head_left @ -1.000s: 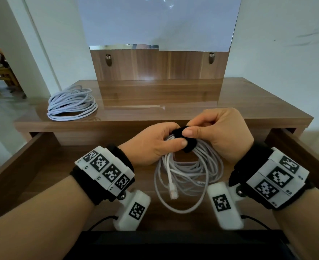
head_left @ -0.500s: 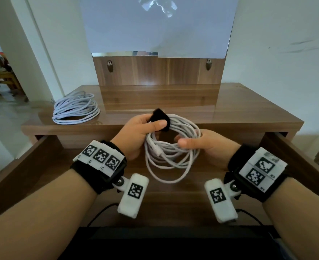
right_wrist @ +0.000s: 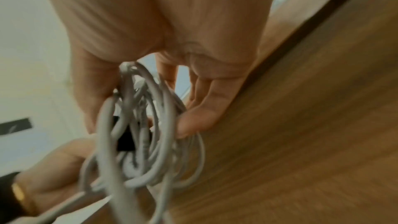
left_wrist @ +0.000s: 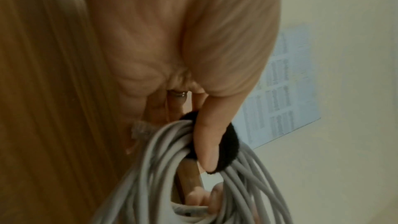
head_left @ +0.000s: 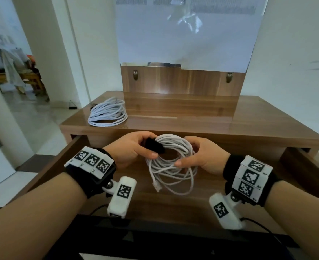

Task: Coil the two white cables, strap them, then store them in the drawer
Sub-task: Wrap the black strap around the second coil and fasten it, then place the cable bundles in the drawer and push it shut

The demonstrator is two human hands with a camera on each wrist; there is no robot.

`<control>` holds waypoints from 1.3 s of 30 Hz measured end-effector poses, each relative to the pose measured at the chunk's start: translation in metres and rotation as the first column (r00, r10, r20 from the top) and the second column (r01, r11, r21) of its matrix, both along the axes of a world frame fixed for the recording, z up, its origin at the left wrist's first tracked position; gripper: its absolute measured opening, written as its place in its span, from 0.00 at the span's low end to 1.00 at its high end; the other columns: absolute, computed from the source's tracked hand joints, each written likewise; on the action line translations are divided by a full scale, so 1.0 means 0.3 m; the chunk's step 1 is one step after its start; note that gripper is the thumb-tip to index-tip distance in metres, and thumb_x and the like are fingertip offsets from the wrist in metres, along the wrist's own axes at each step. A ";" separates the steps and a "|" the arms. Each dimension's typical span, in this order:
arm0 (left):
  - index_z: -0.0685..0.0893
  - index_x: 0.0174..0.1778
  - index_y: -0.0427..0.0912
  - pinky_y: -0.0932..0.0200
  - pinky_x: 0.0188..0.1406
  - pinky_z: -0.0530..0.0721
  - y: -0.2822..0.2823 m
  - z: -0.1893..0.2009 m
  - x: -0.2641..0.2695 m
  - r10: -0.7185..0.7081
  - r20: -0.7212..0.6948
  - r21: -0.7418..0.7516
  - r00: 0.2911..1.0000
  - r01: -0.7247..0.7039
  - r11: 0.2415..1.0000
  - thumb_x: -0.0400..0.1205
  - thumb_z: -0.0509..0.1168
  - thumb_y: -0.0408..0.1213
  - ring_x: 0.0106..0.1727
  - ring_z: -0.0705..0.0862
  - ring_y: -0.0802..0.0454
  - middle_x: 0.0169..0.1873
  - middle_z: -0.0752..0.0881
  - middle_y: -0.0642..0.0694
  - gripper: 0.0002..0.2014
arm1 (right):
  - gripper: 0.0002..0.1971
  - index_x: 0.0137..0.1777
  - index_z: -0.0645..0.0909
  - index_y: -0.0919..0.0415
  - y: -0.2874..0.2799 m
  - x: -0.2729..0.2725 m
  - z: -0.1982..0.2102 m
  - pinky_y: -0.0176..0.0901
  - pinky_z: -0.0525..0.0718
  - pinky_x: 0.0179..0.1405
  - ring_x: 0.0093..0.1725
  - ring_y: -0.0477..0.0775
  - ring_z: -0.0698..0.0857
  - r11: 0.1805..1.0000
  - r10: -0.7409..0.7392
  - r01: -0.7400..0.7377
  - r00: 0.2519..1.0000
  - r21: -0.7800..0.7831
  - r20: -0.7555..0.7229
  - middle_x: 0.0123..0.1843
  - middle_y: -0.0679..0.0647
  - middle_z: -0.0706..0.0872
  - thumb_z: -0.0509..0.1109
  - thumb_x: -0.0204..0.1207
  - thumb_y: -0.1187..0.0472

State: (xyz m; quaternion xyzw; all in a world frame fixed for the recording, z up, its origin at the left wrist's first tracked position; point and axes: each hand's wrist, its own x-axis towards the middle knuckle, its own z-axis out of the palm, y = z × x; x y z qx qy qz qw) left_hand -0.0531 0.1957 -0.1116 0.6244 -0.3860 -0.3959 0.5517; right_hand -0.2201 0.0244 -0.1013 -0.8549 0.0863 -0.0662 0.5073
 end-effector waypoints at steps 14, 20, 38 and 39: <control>0.81 0.59 0.38 0.31 0.58 0.85 0.112 -0.091 0.150 0.331 0.037 0.421 0.943 -0.315 0.851 0.82 0.67 0.26 0.59 0.85 0.35 0.58 0.84 0.34 0.11 | 0.37 0.72 0.73 0.38 0.230 0.233 0.035 0.47 0.71 0.72 0.71 0.47 0.67 0.795 0.122 -0.304 0.928 -0.526 -0.352 0.75 0.43 0.63 0.83 0.62 0.49; 0.79 0.56 0.42 0.50 0.51 0.81 0.129 -0.119 0.249 0.439 0.562 0.308 0.701 -0.670 0.675 0.81 0.66 0.29 0.55 0.82 0.40 0.56 0.85 0.39 0.10 | 0.33 0.76 0.71 0.45 0.207 0.259 0.040 0.44 0.84 0.51 0.59 0.52 0.84 0.894 -0.184 0.008 0.919 -0.448 -0.350 0.70 0.51 0.78 0.75 0.72 0.43; 0.83 0.43 0.35 0.51 0.45 0.83 0.209 -0.048 0.274 0.358 0.715 0.286 0.601 -0.718 0.634 0.81 0.62 0.33 0.46 0.85 0.39 0.43 0.86 0.38 0.07 | 0.20 0.62 0.80 0.68 0.271 0.350 0.045 0.49 0.91 0.41 0.46 0.56 0.88 0.962 -0.247 0.161 0.862 -0.222 -0.442 0.52 0.61 0.87 0.71 0.79 0.52; 0.85 0.43 0.34 0.49 0.47 0.87 0.220 -0.032 0.273 0.422 0.670 0.249 0.611 -0.721 0.647 0.80 0.63 0.34 0.47 0.88 0.38 0.43 0.88 0.37 0.08 | 0.20 0.60 0.80 0.68 0.265 0.335 0.072 0.46 0.90 0.37 0.43 0.54 0.88 0.955 -0.259 0.178 0.892 -0.239 -0.369 0.48 0.59 0.88 0.70 0.79 0.50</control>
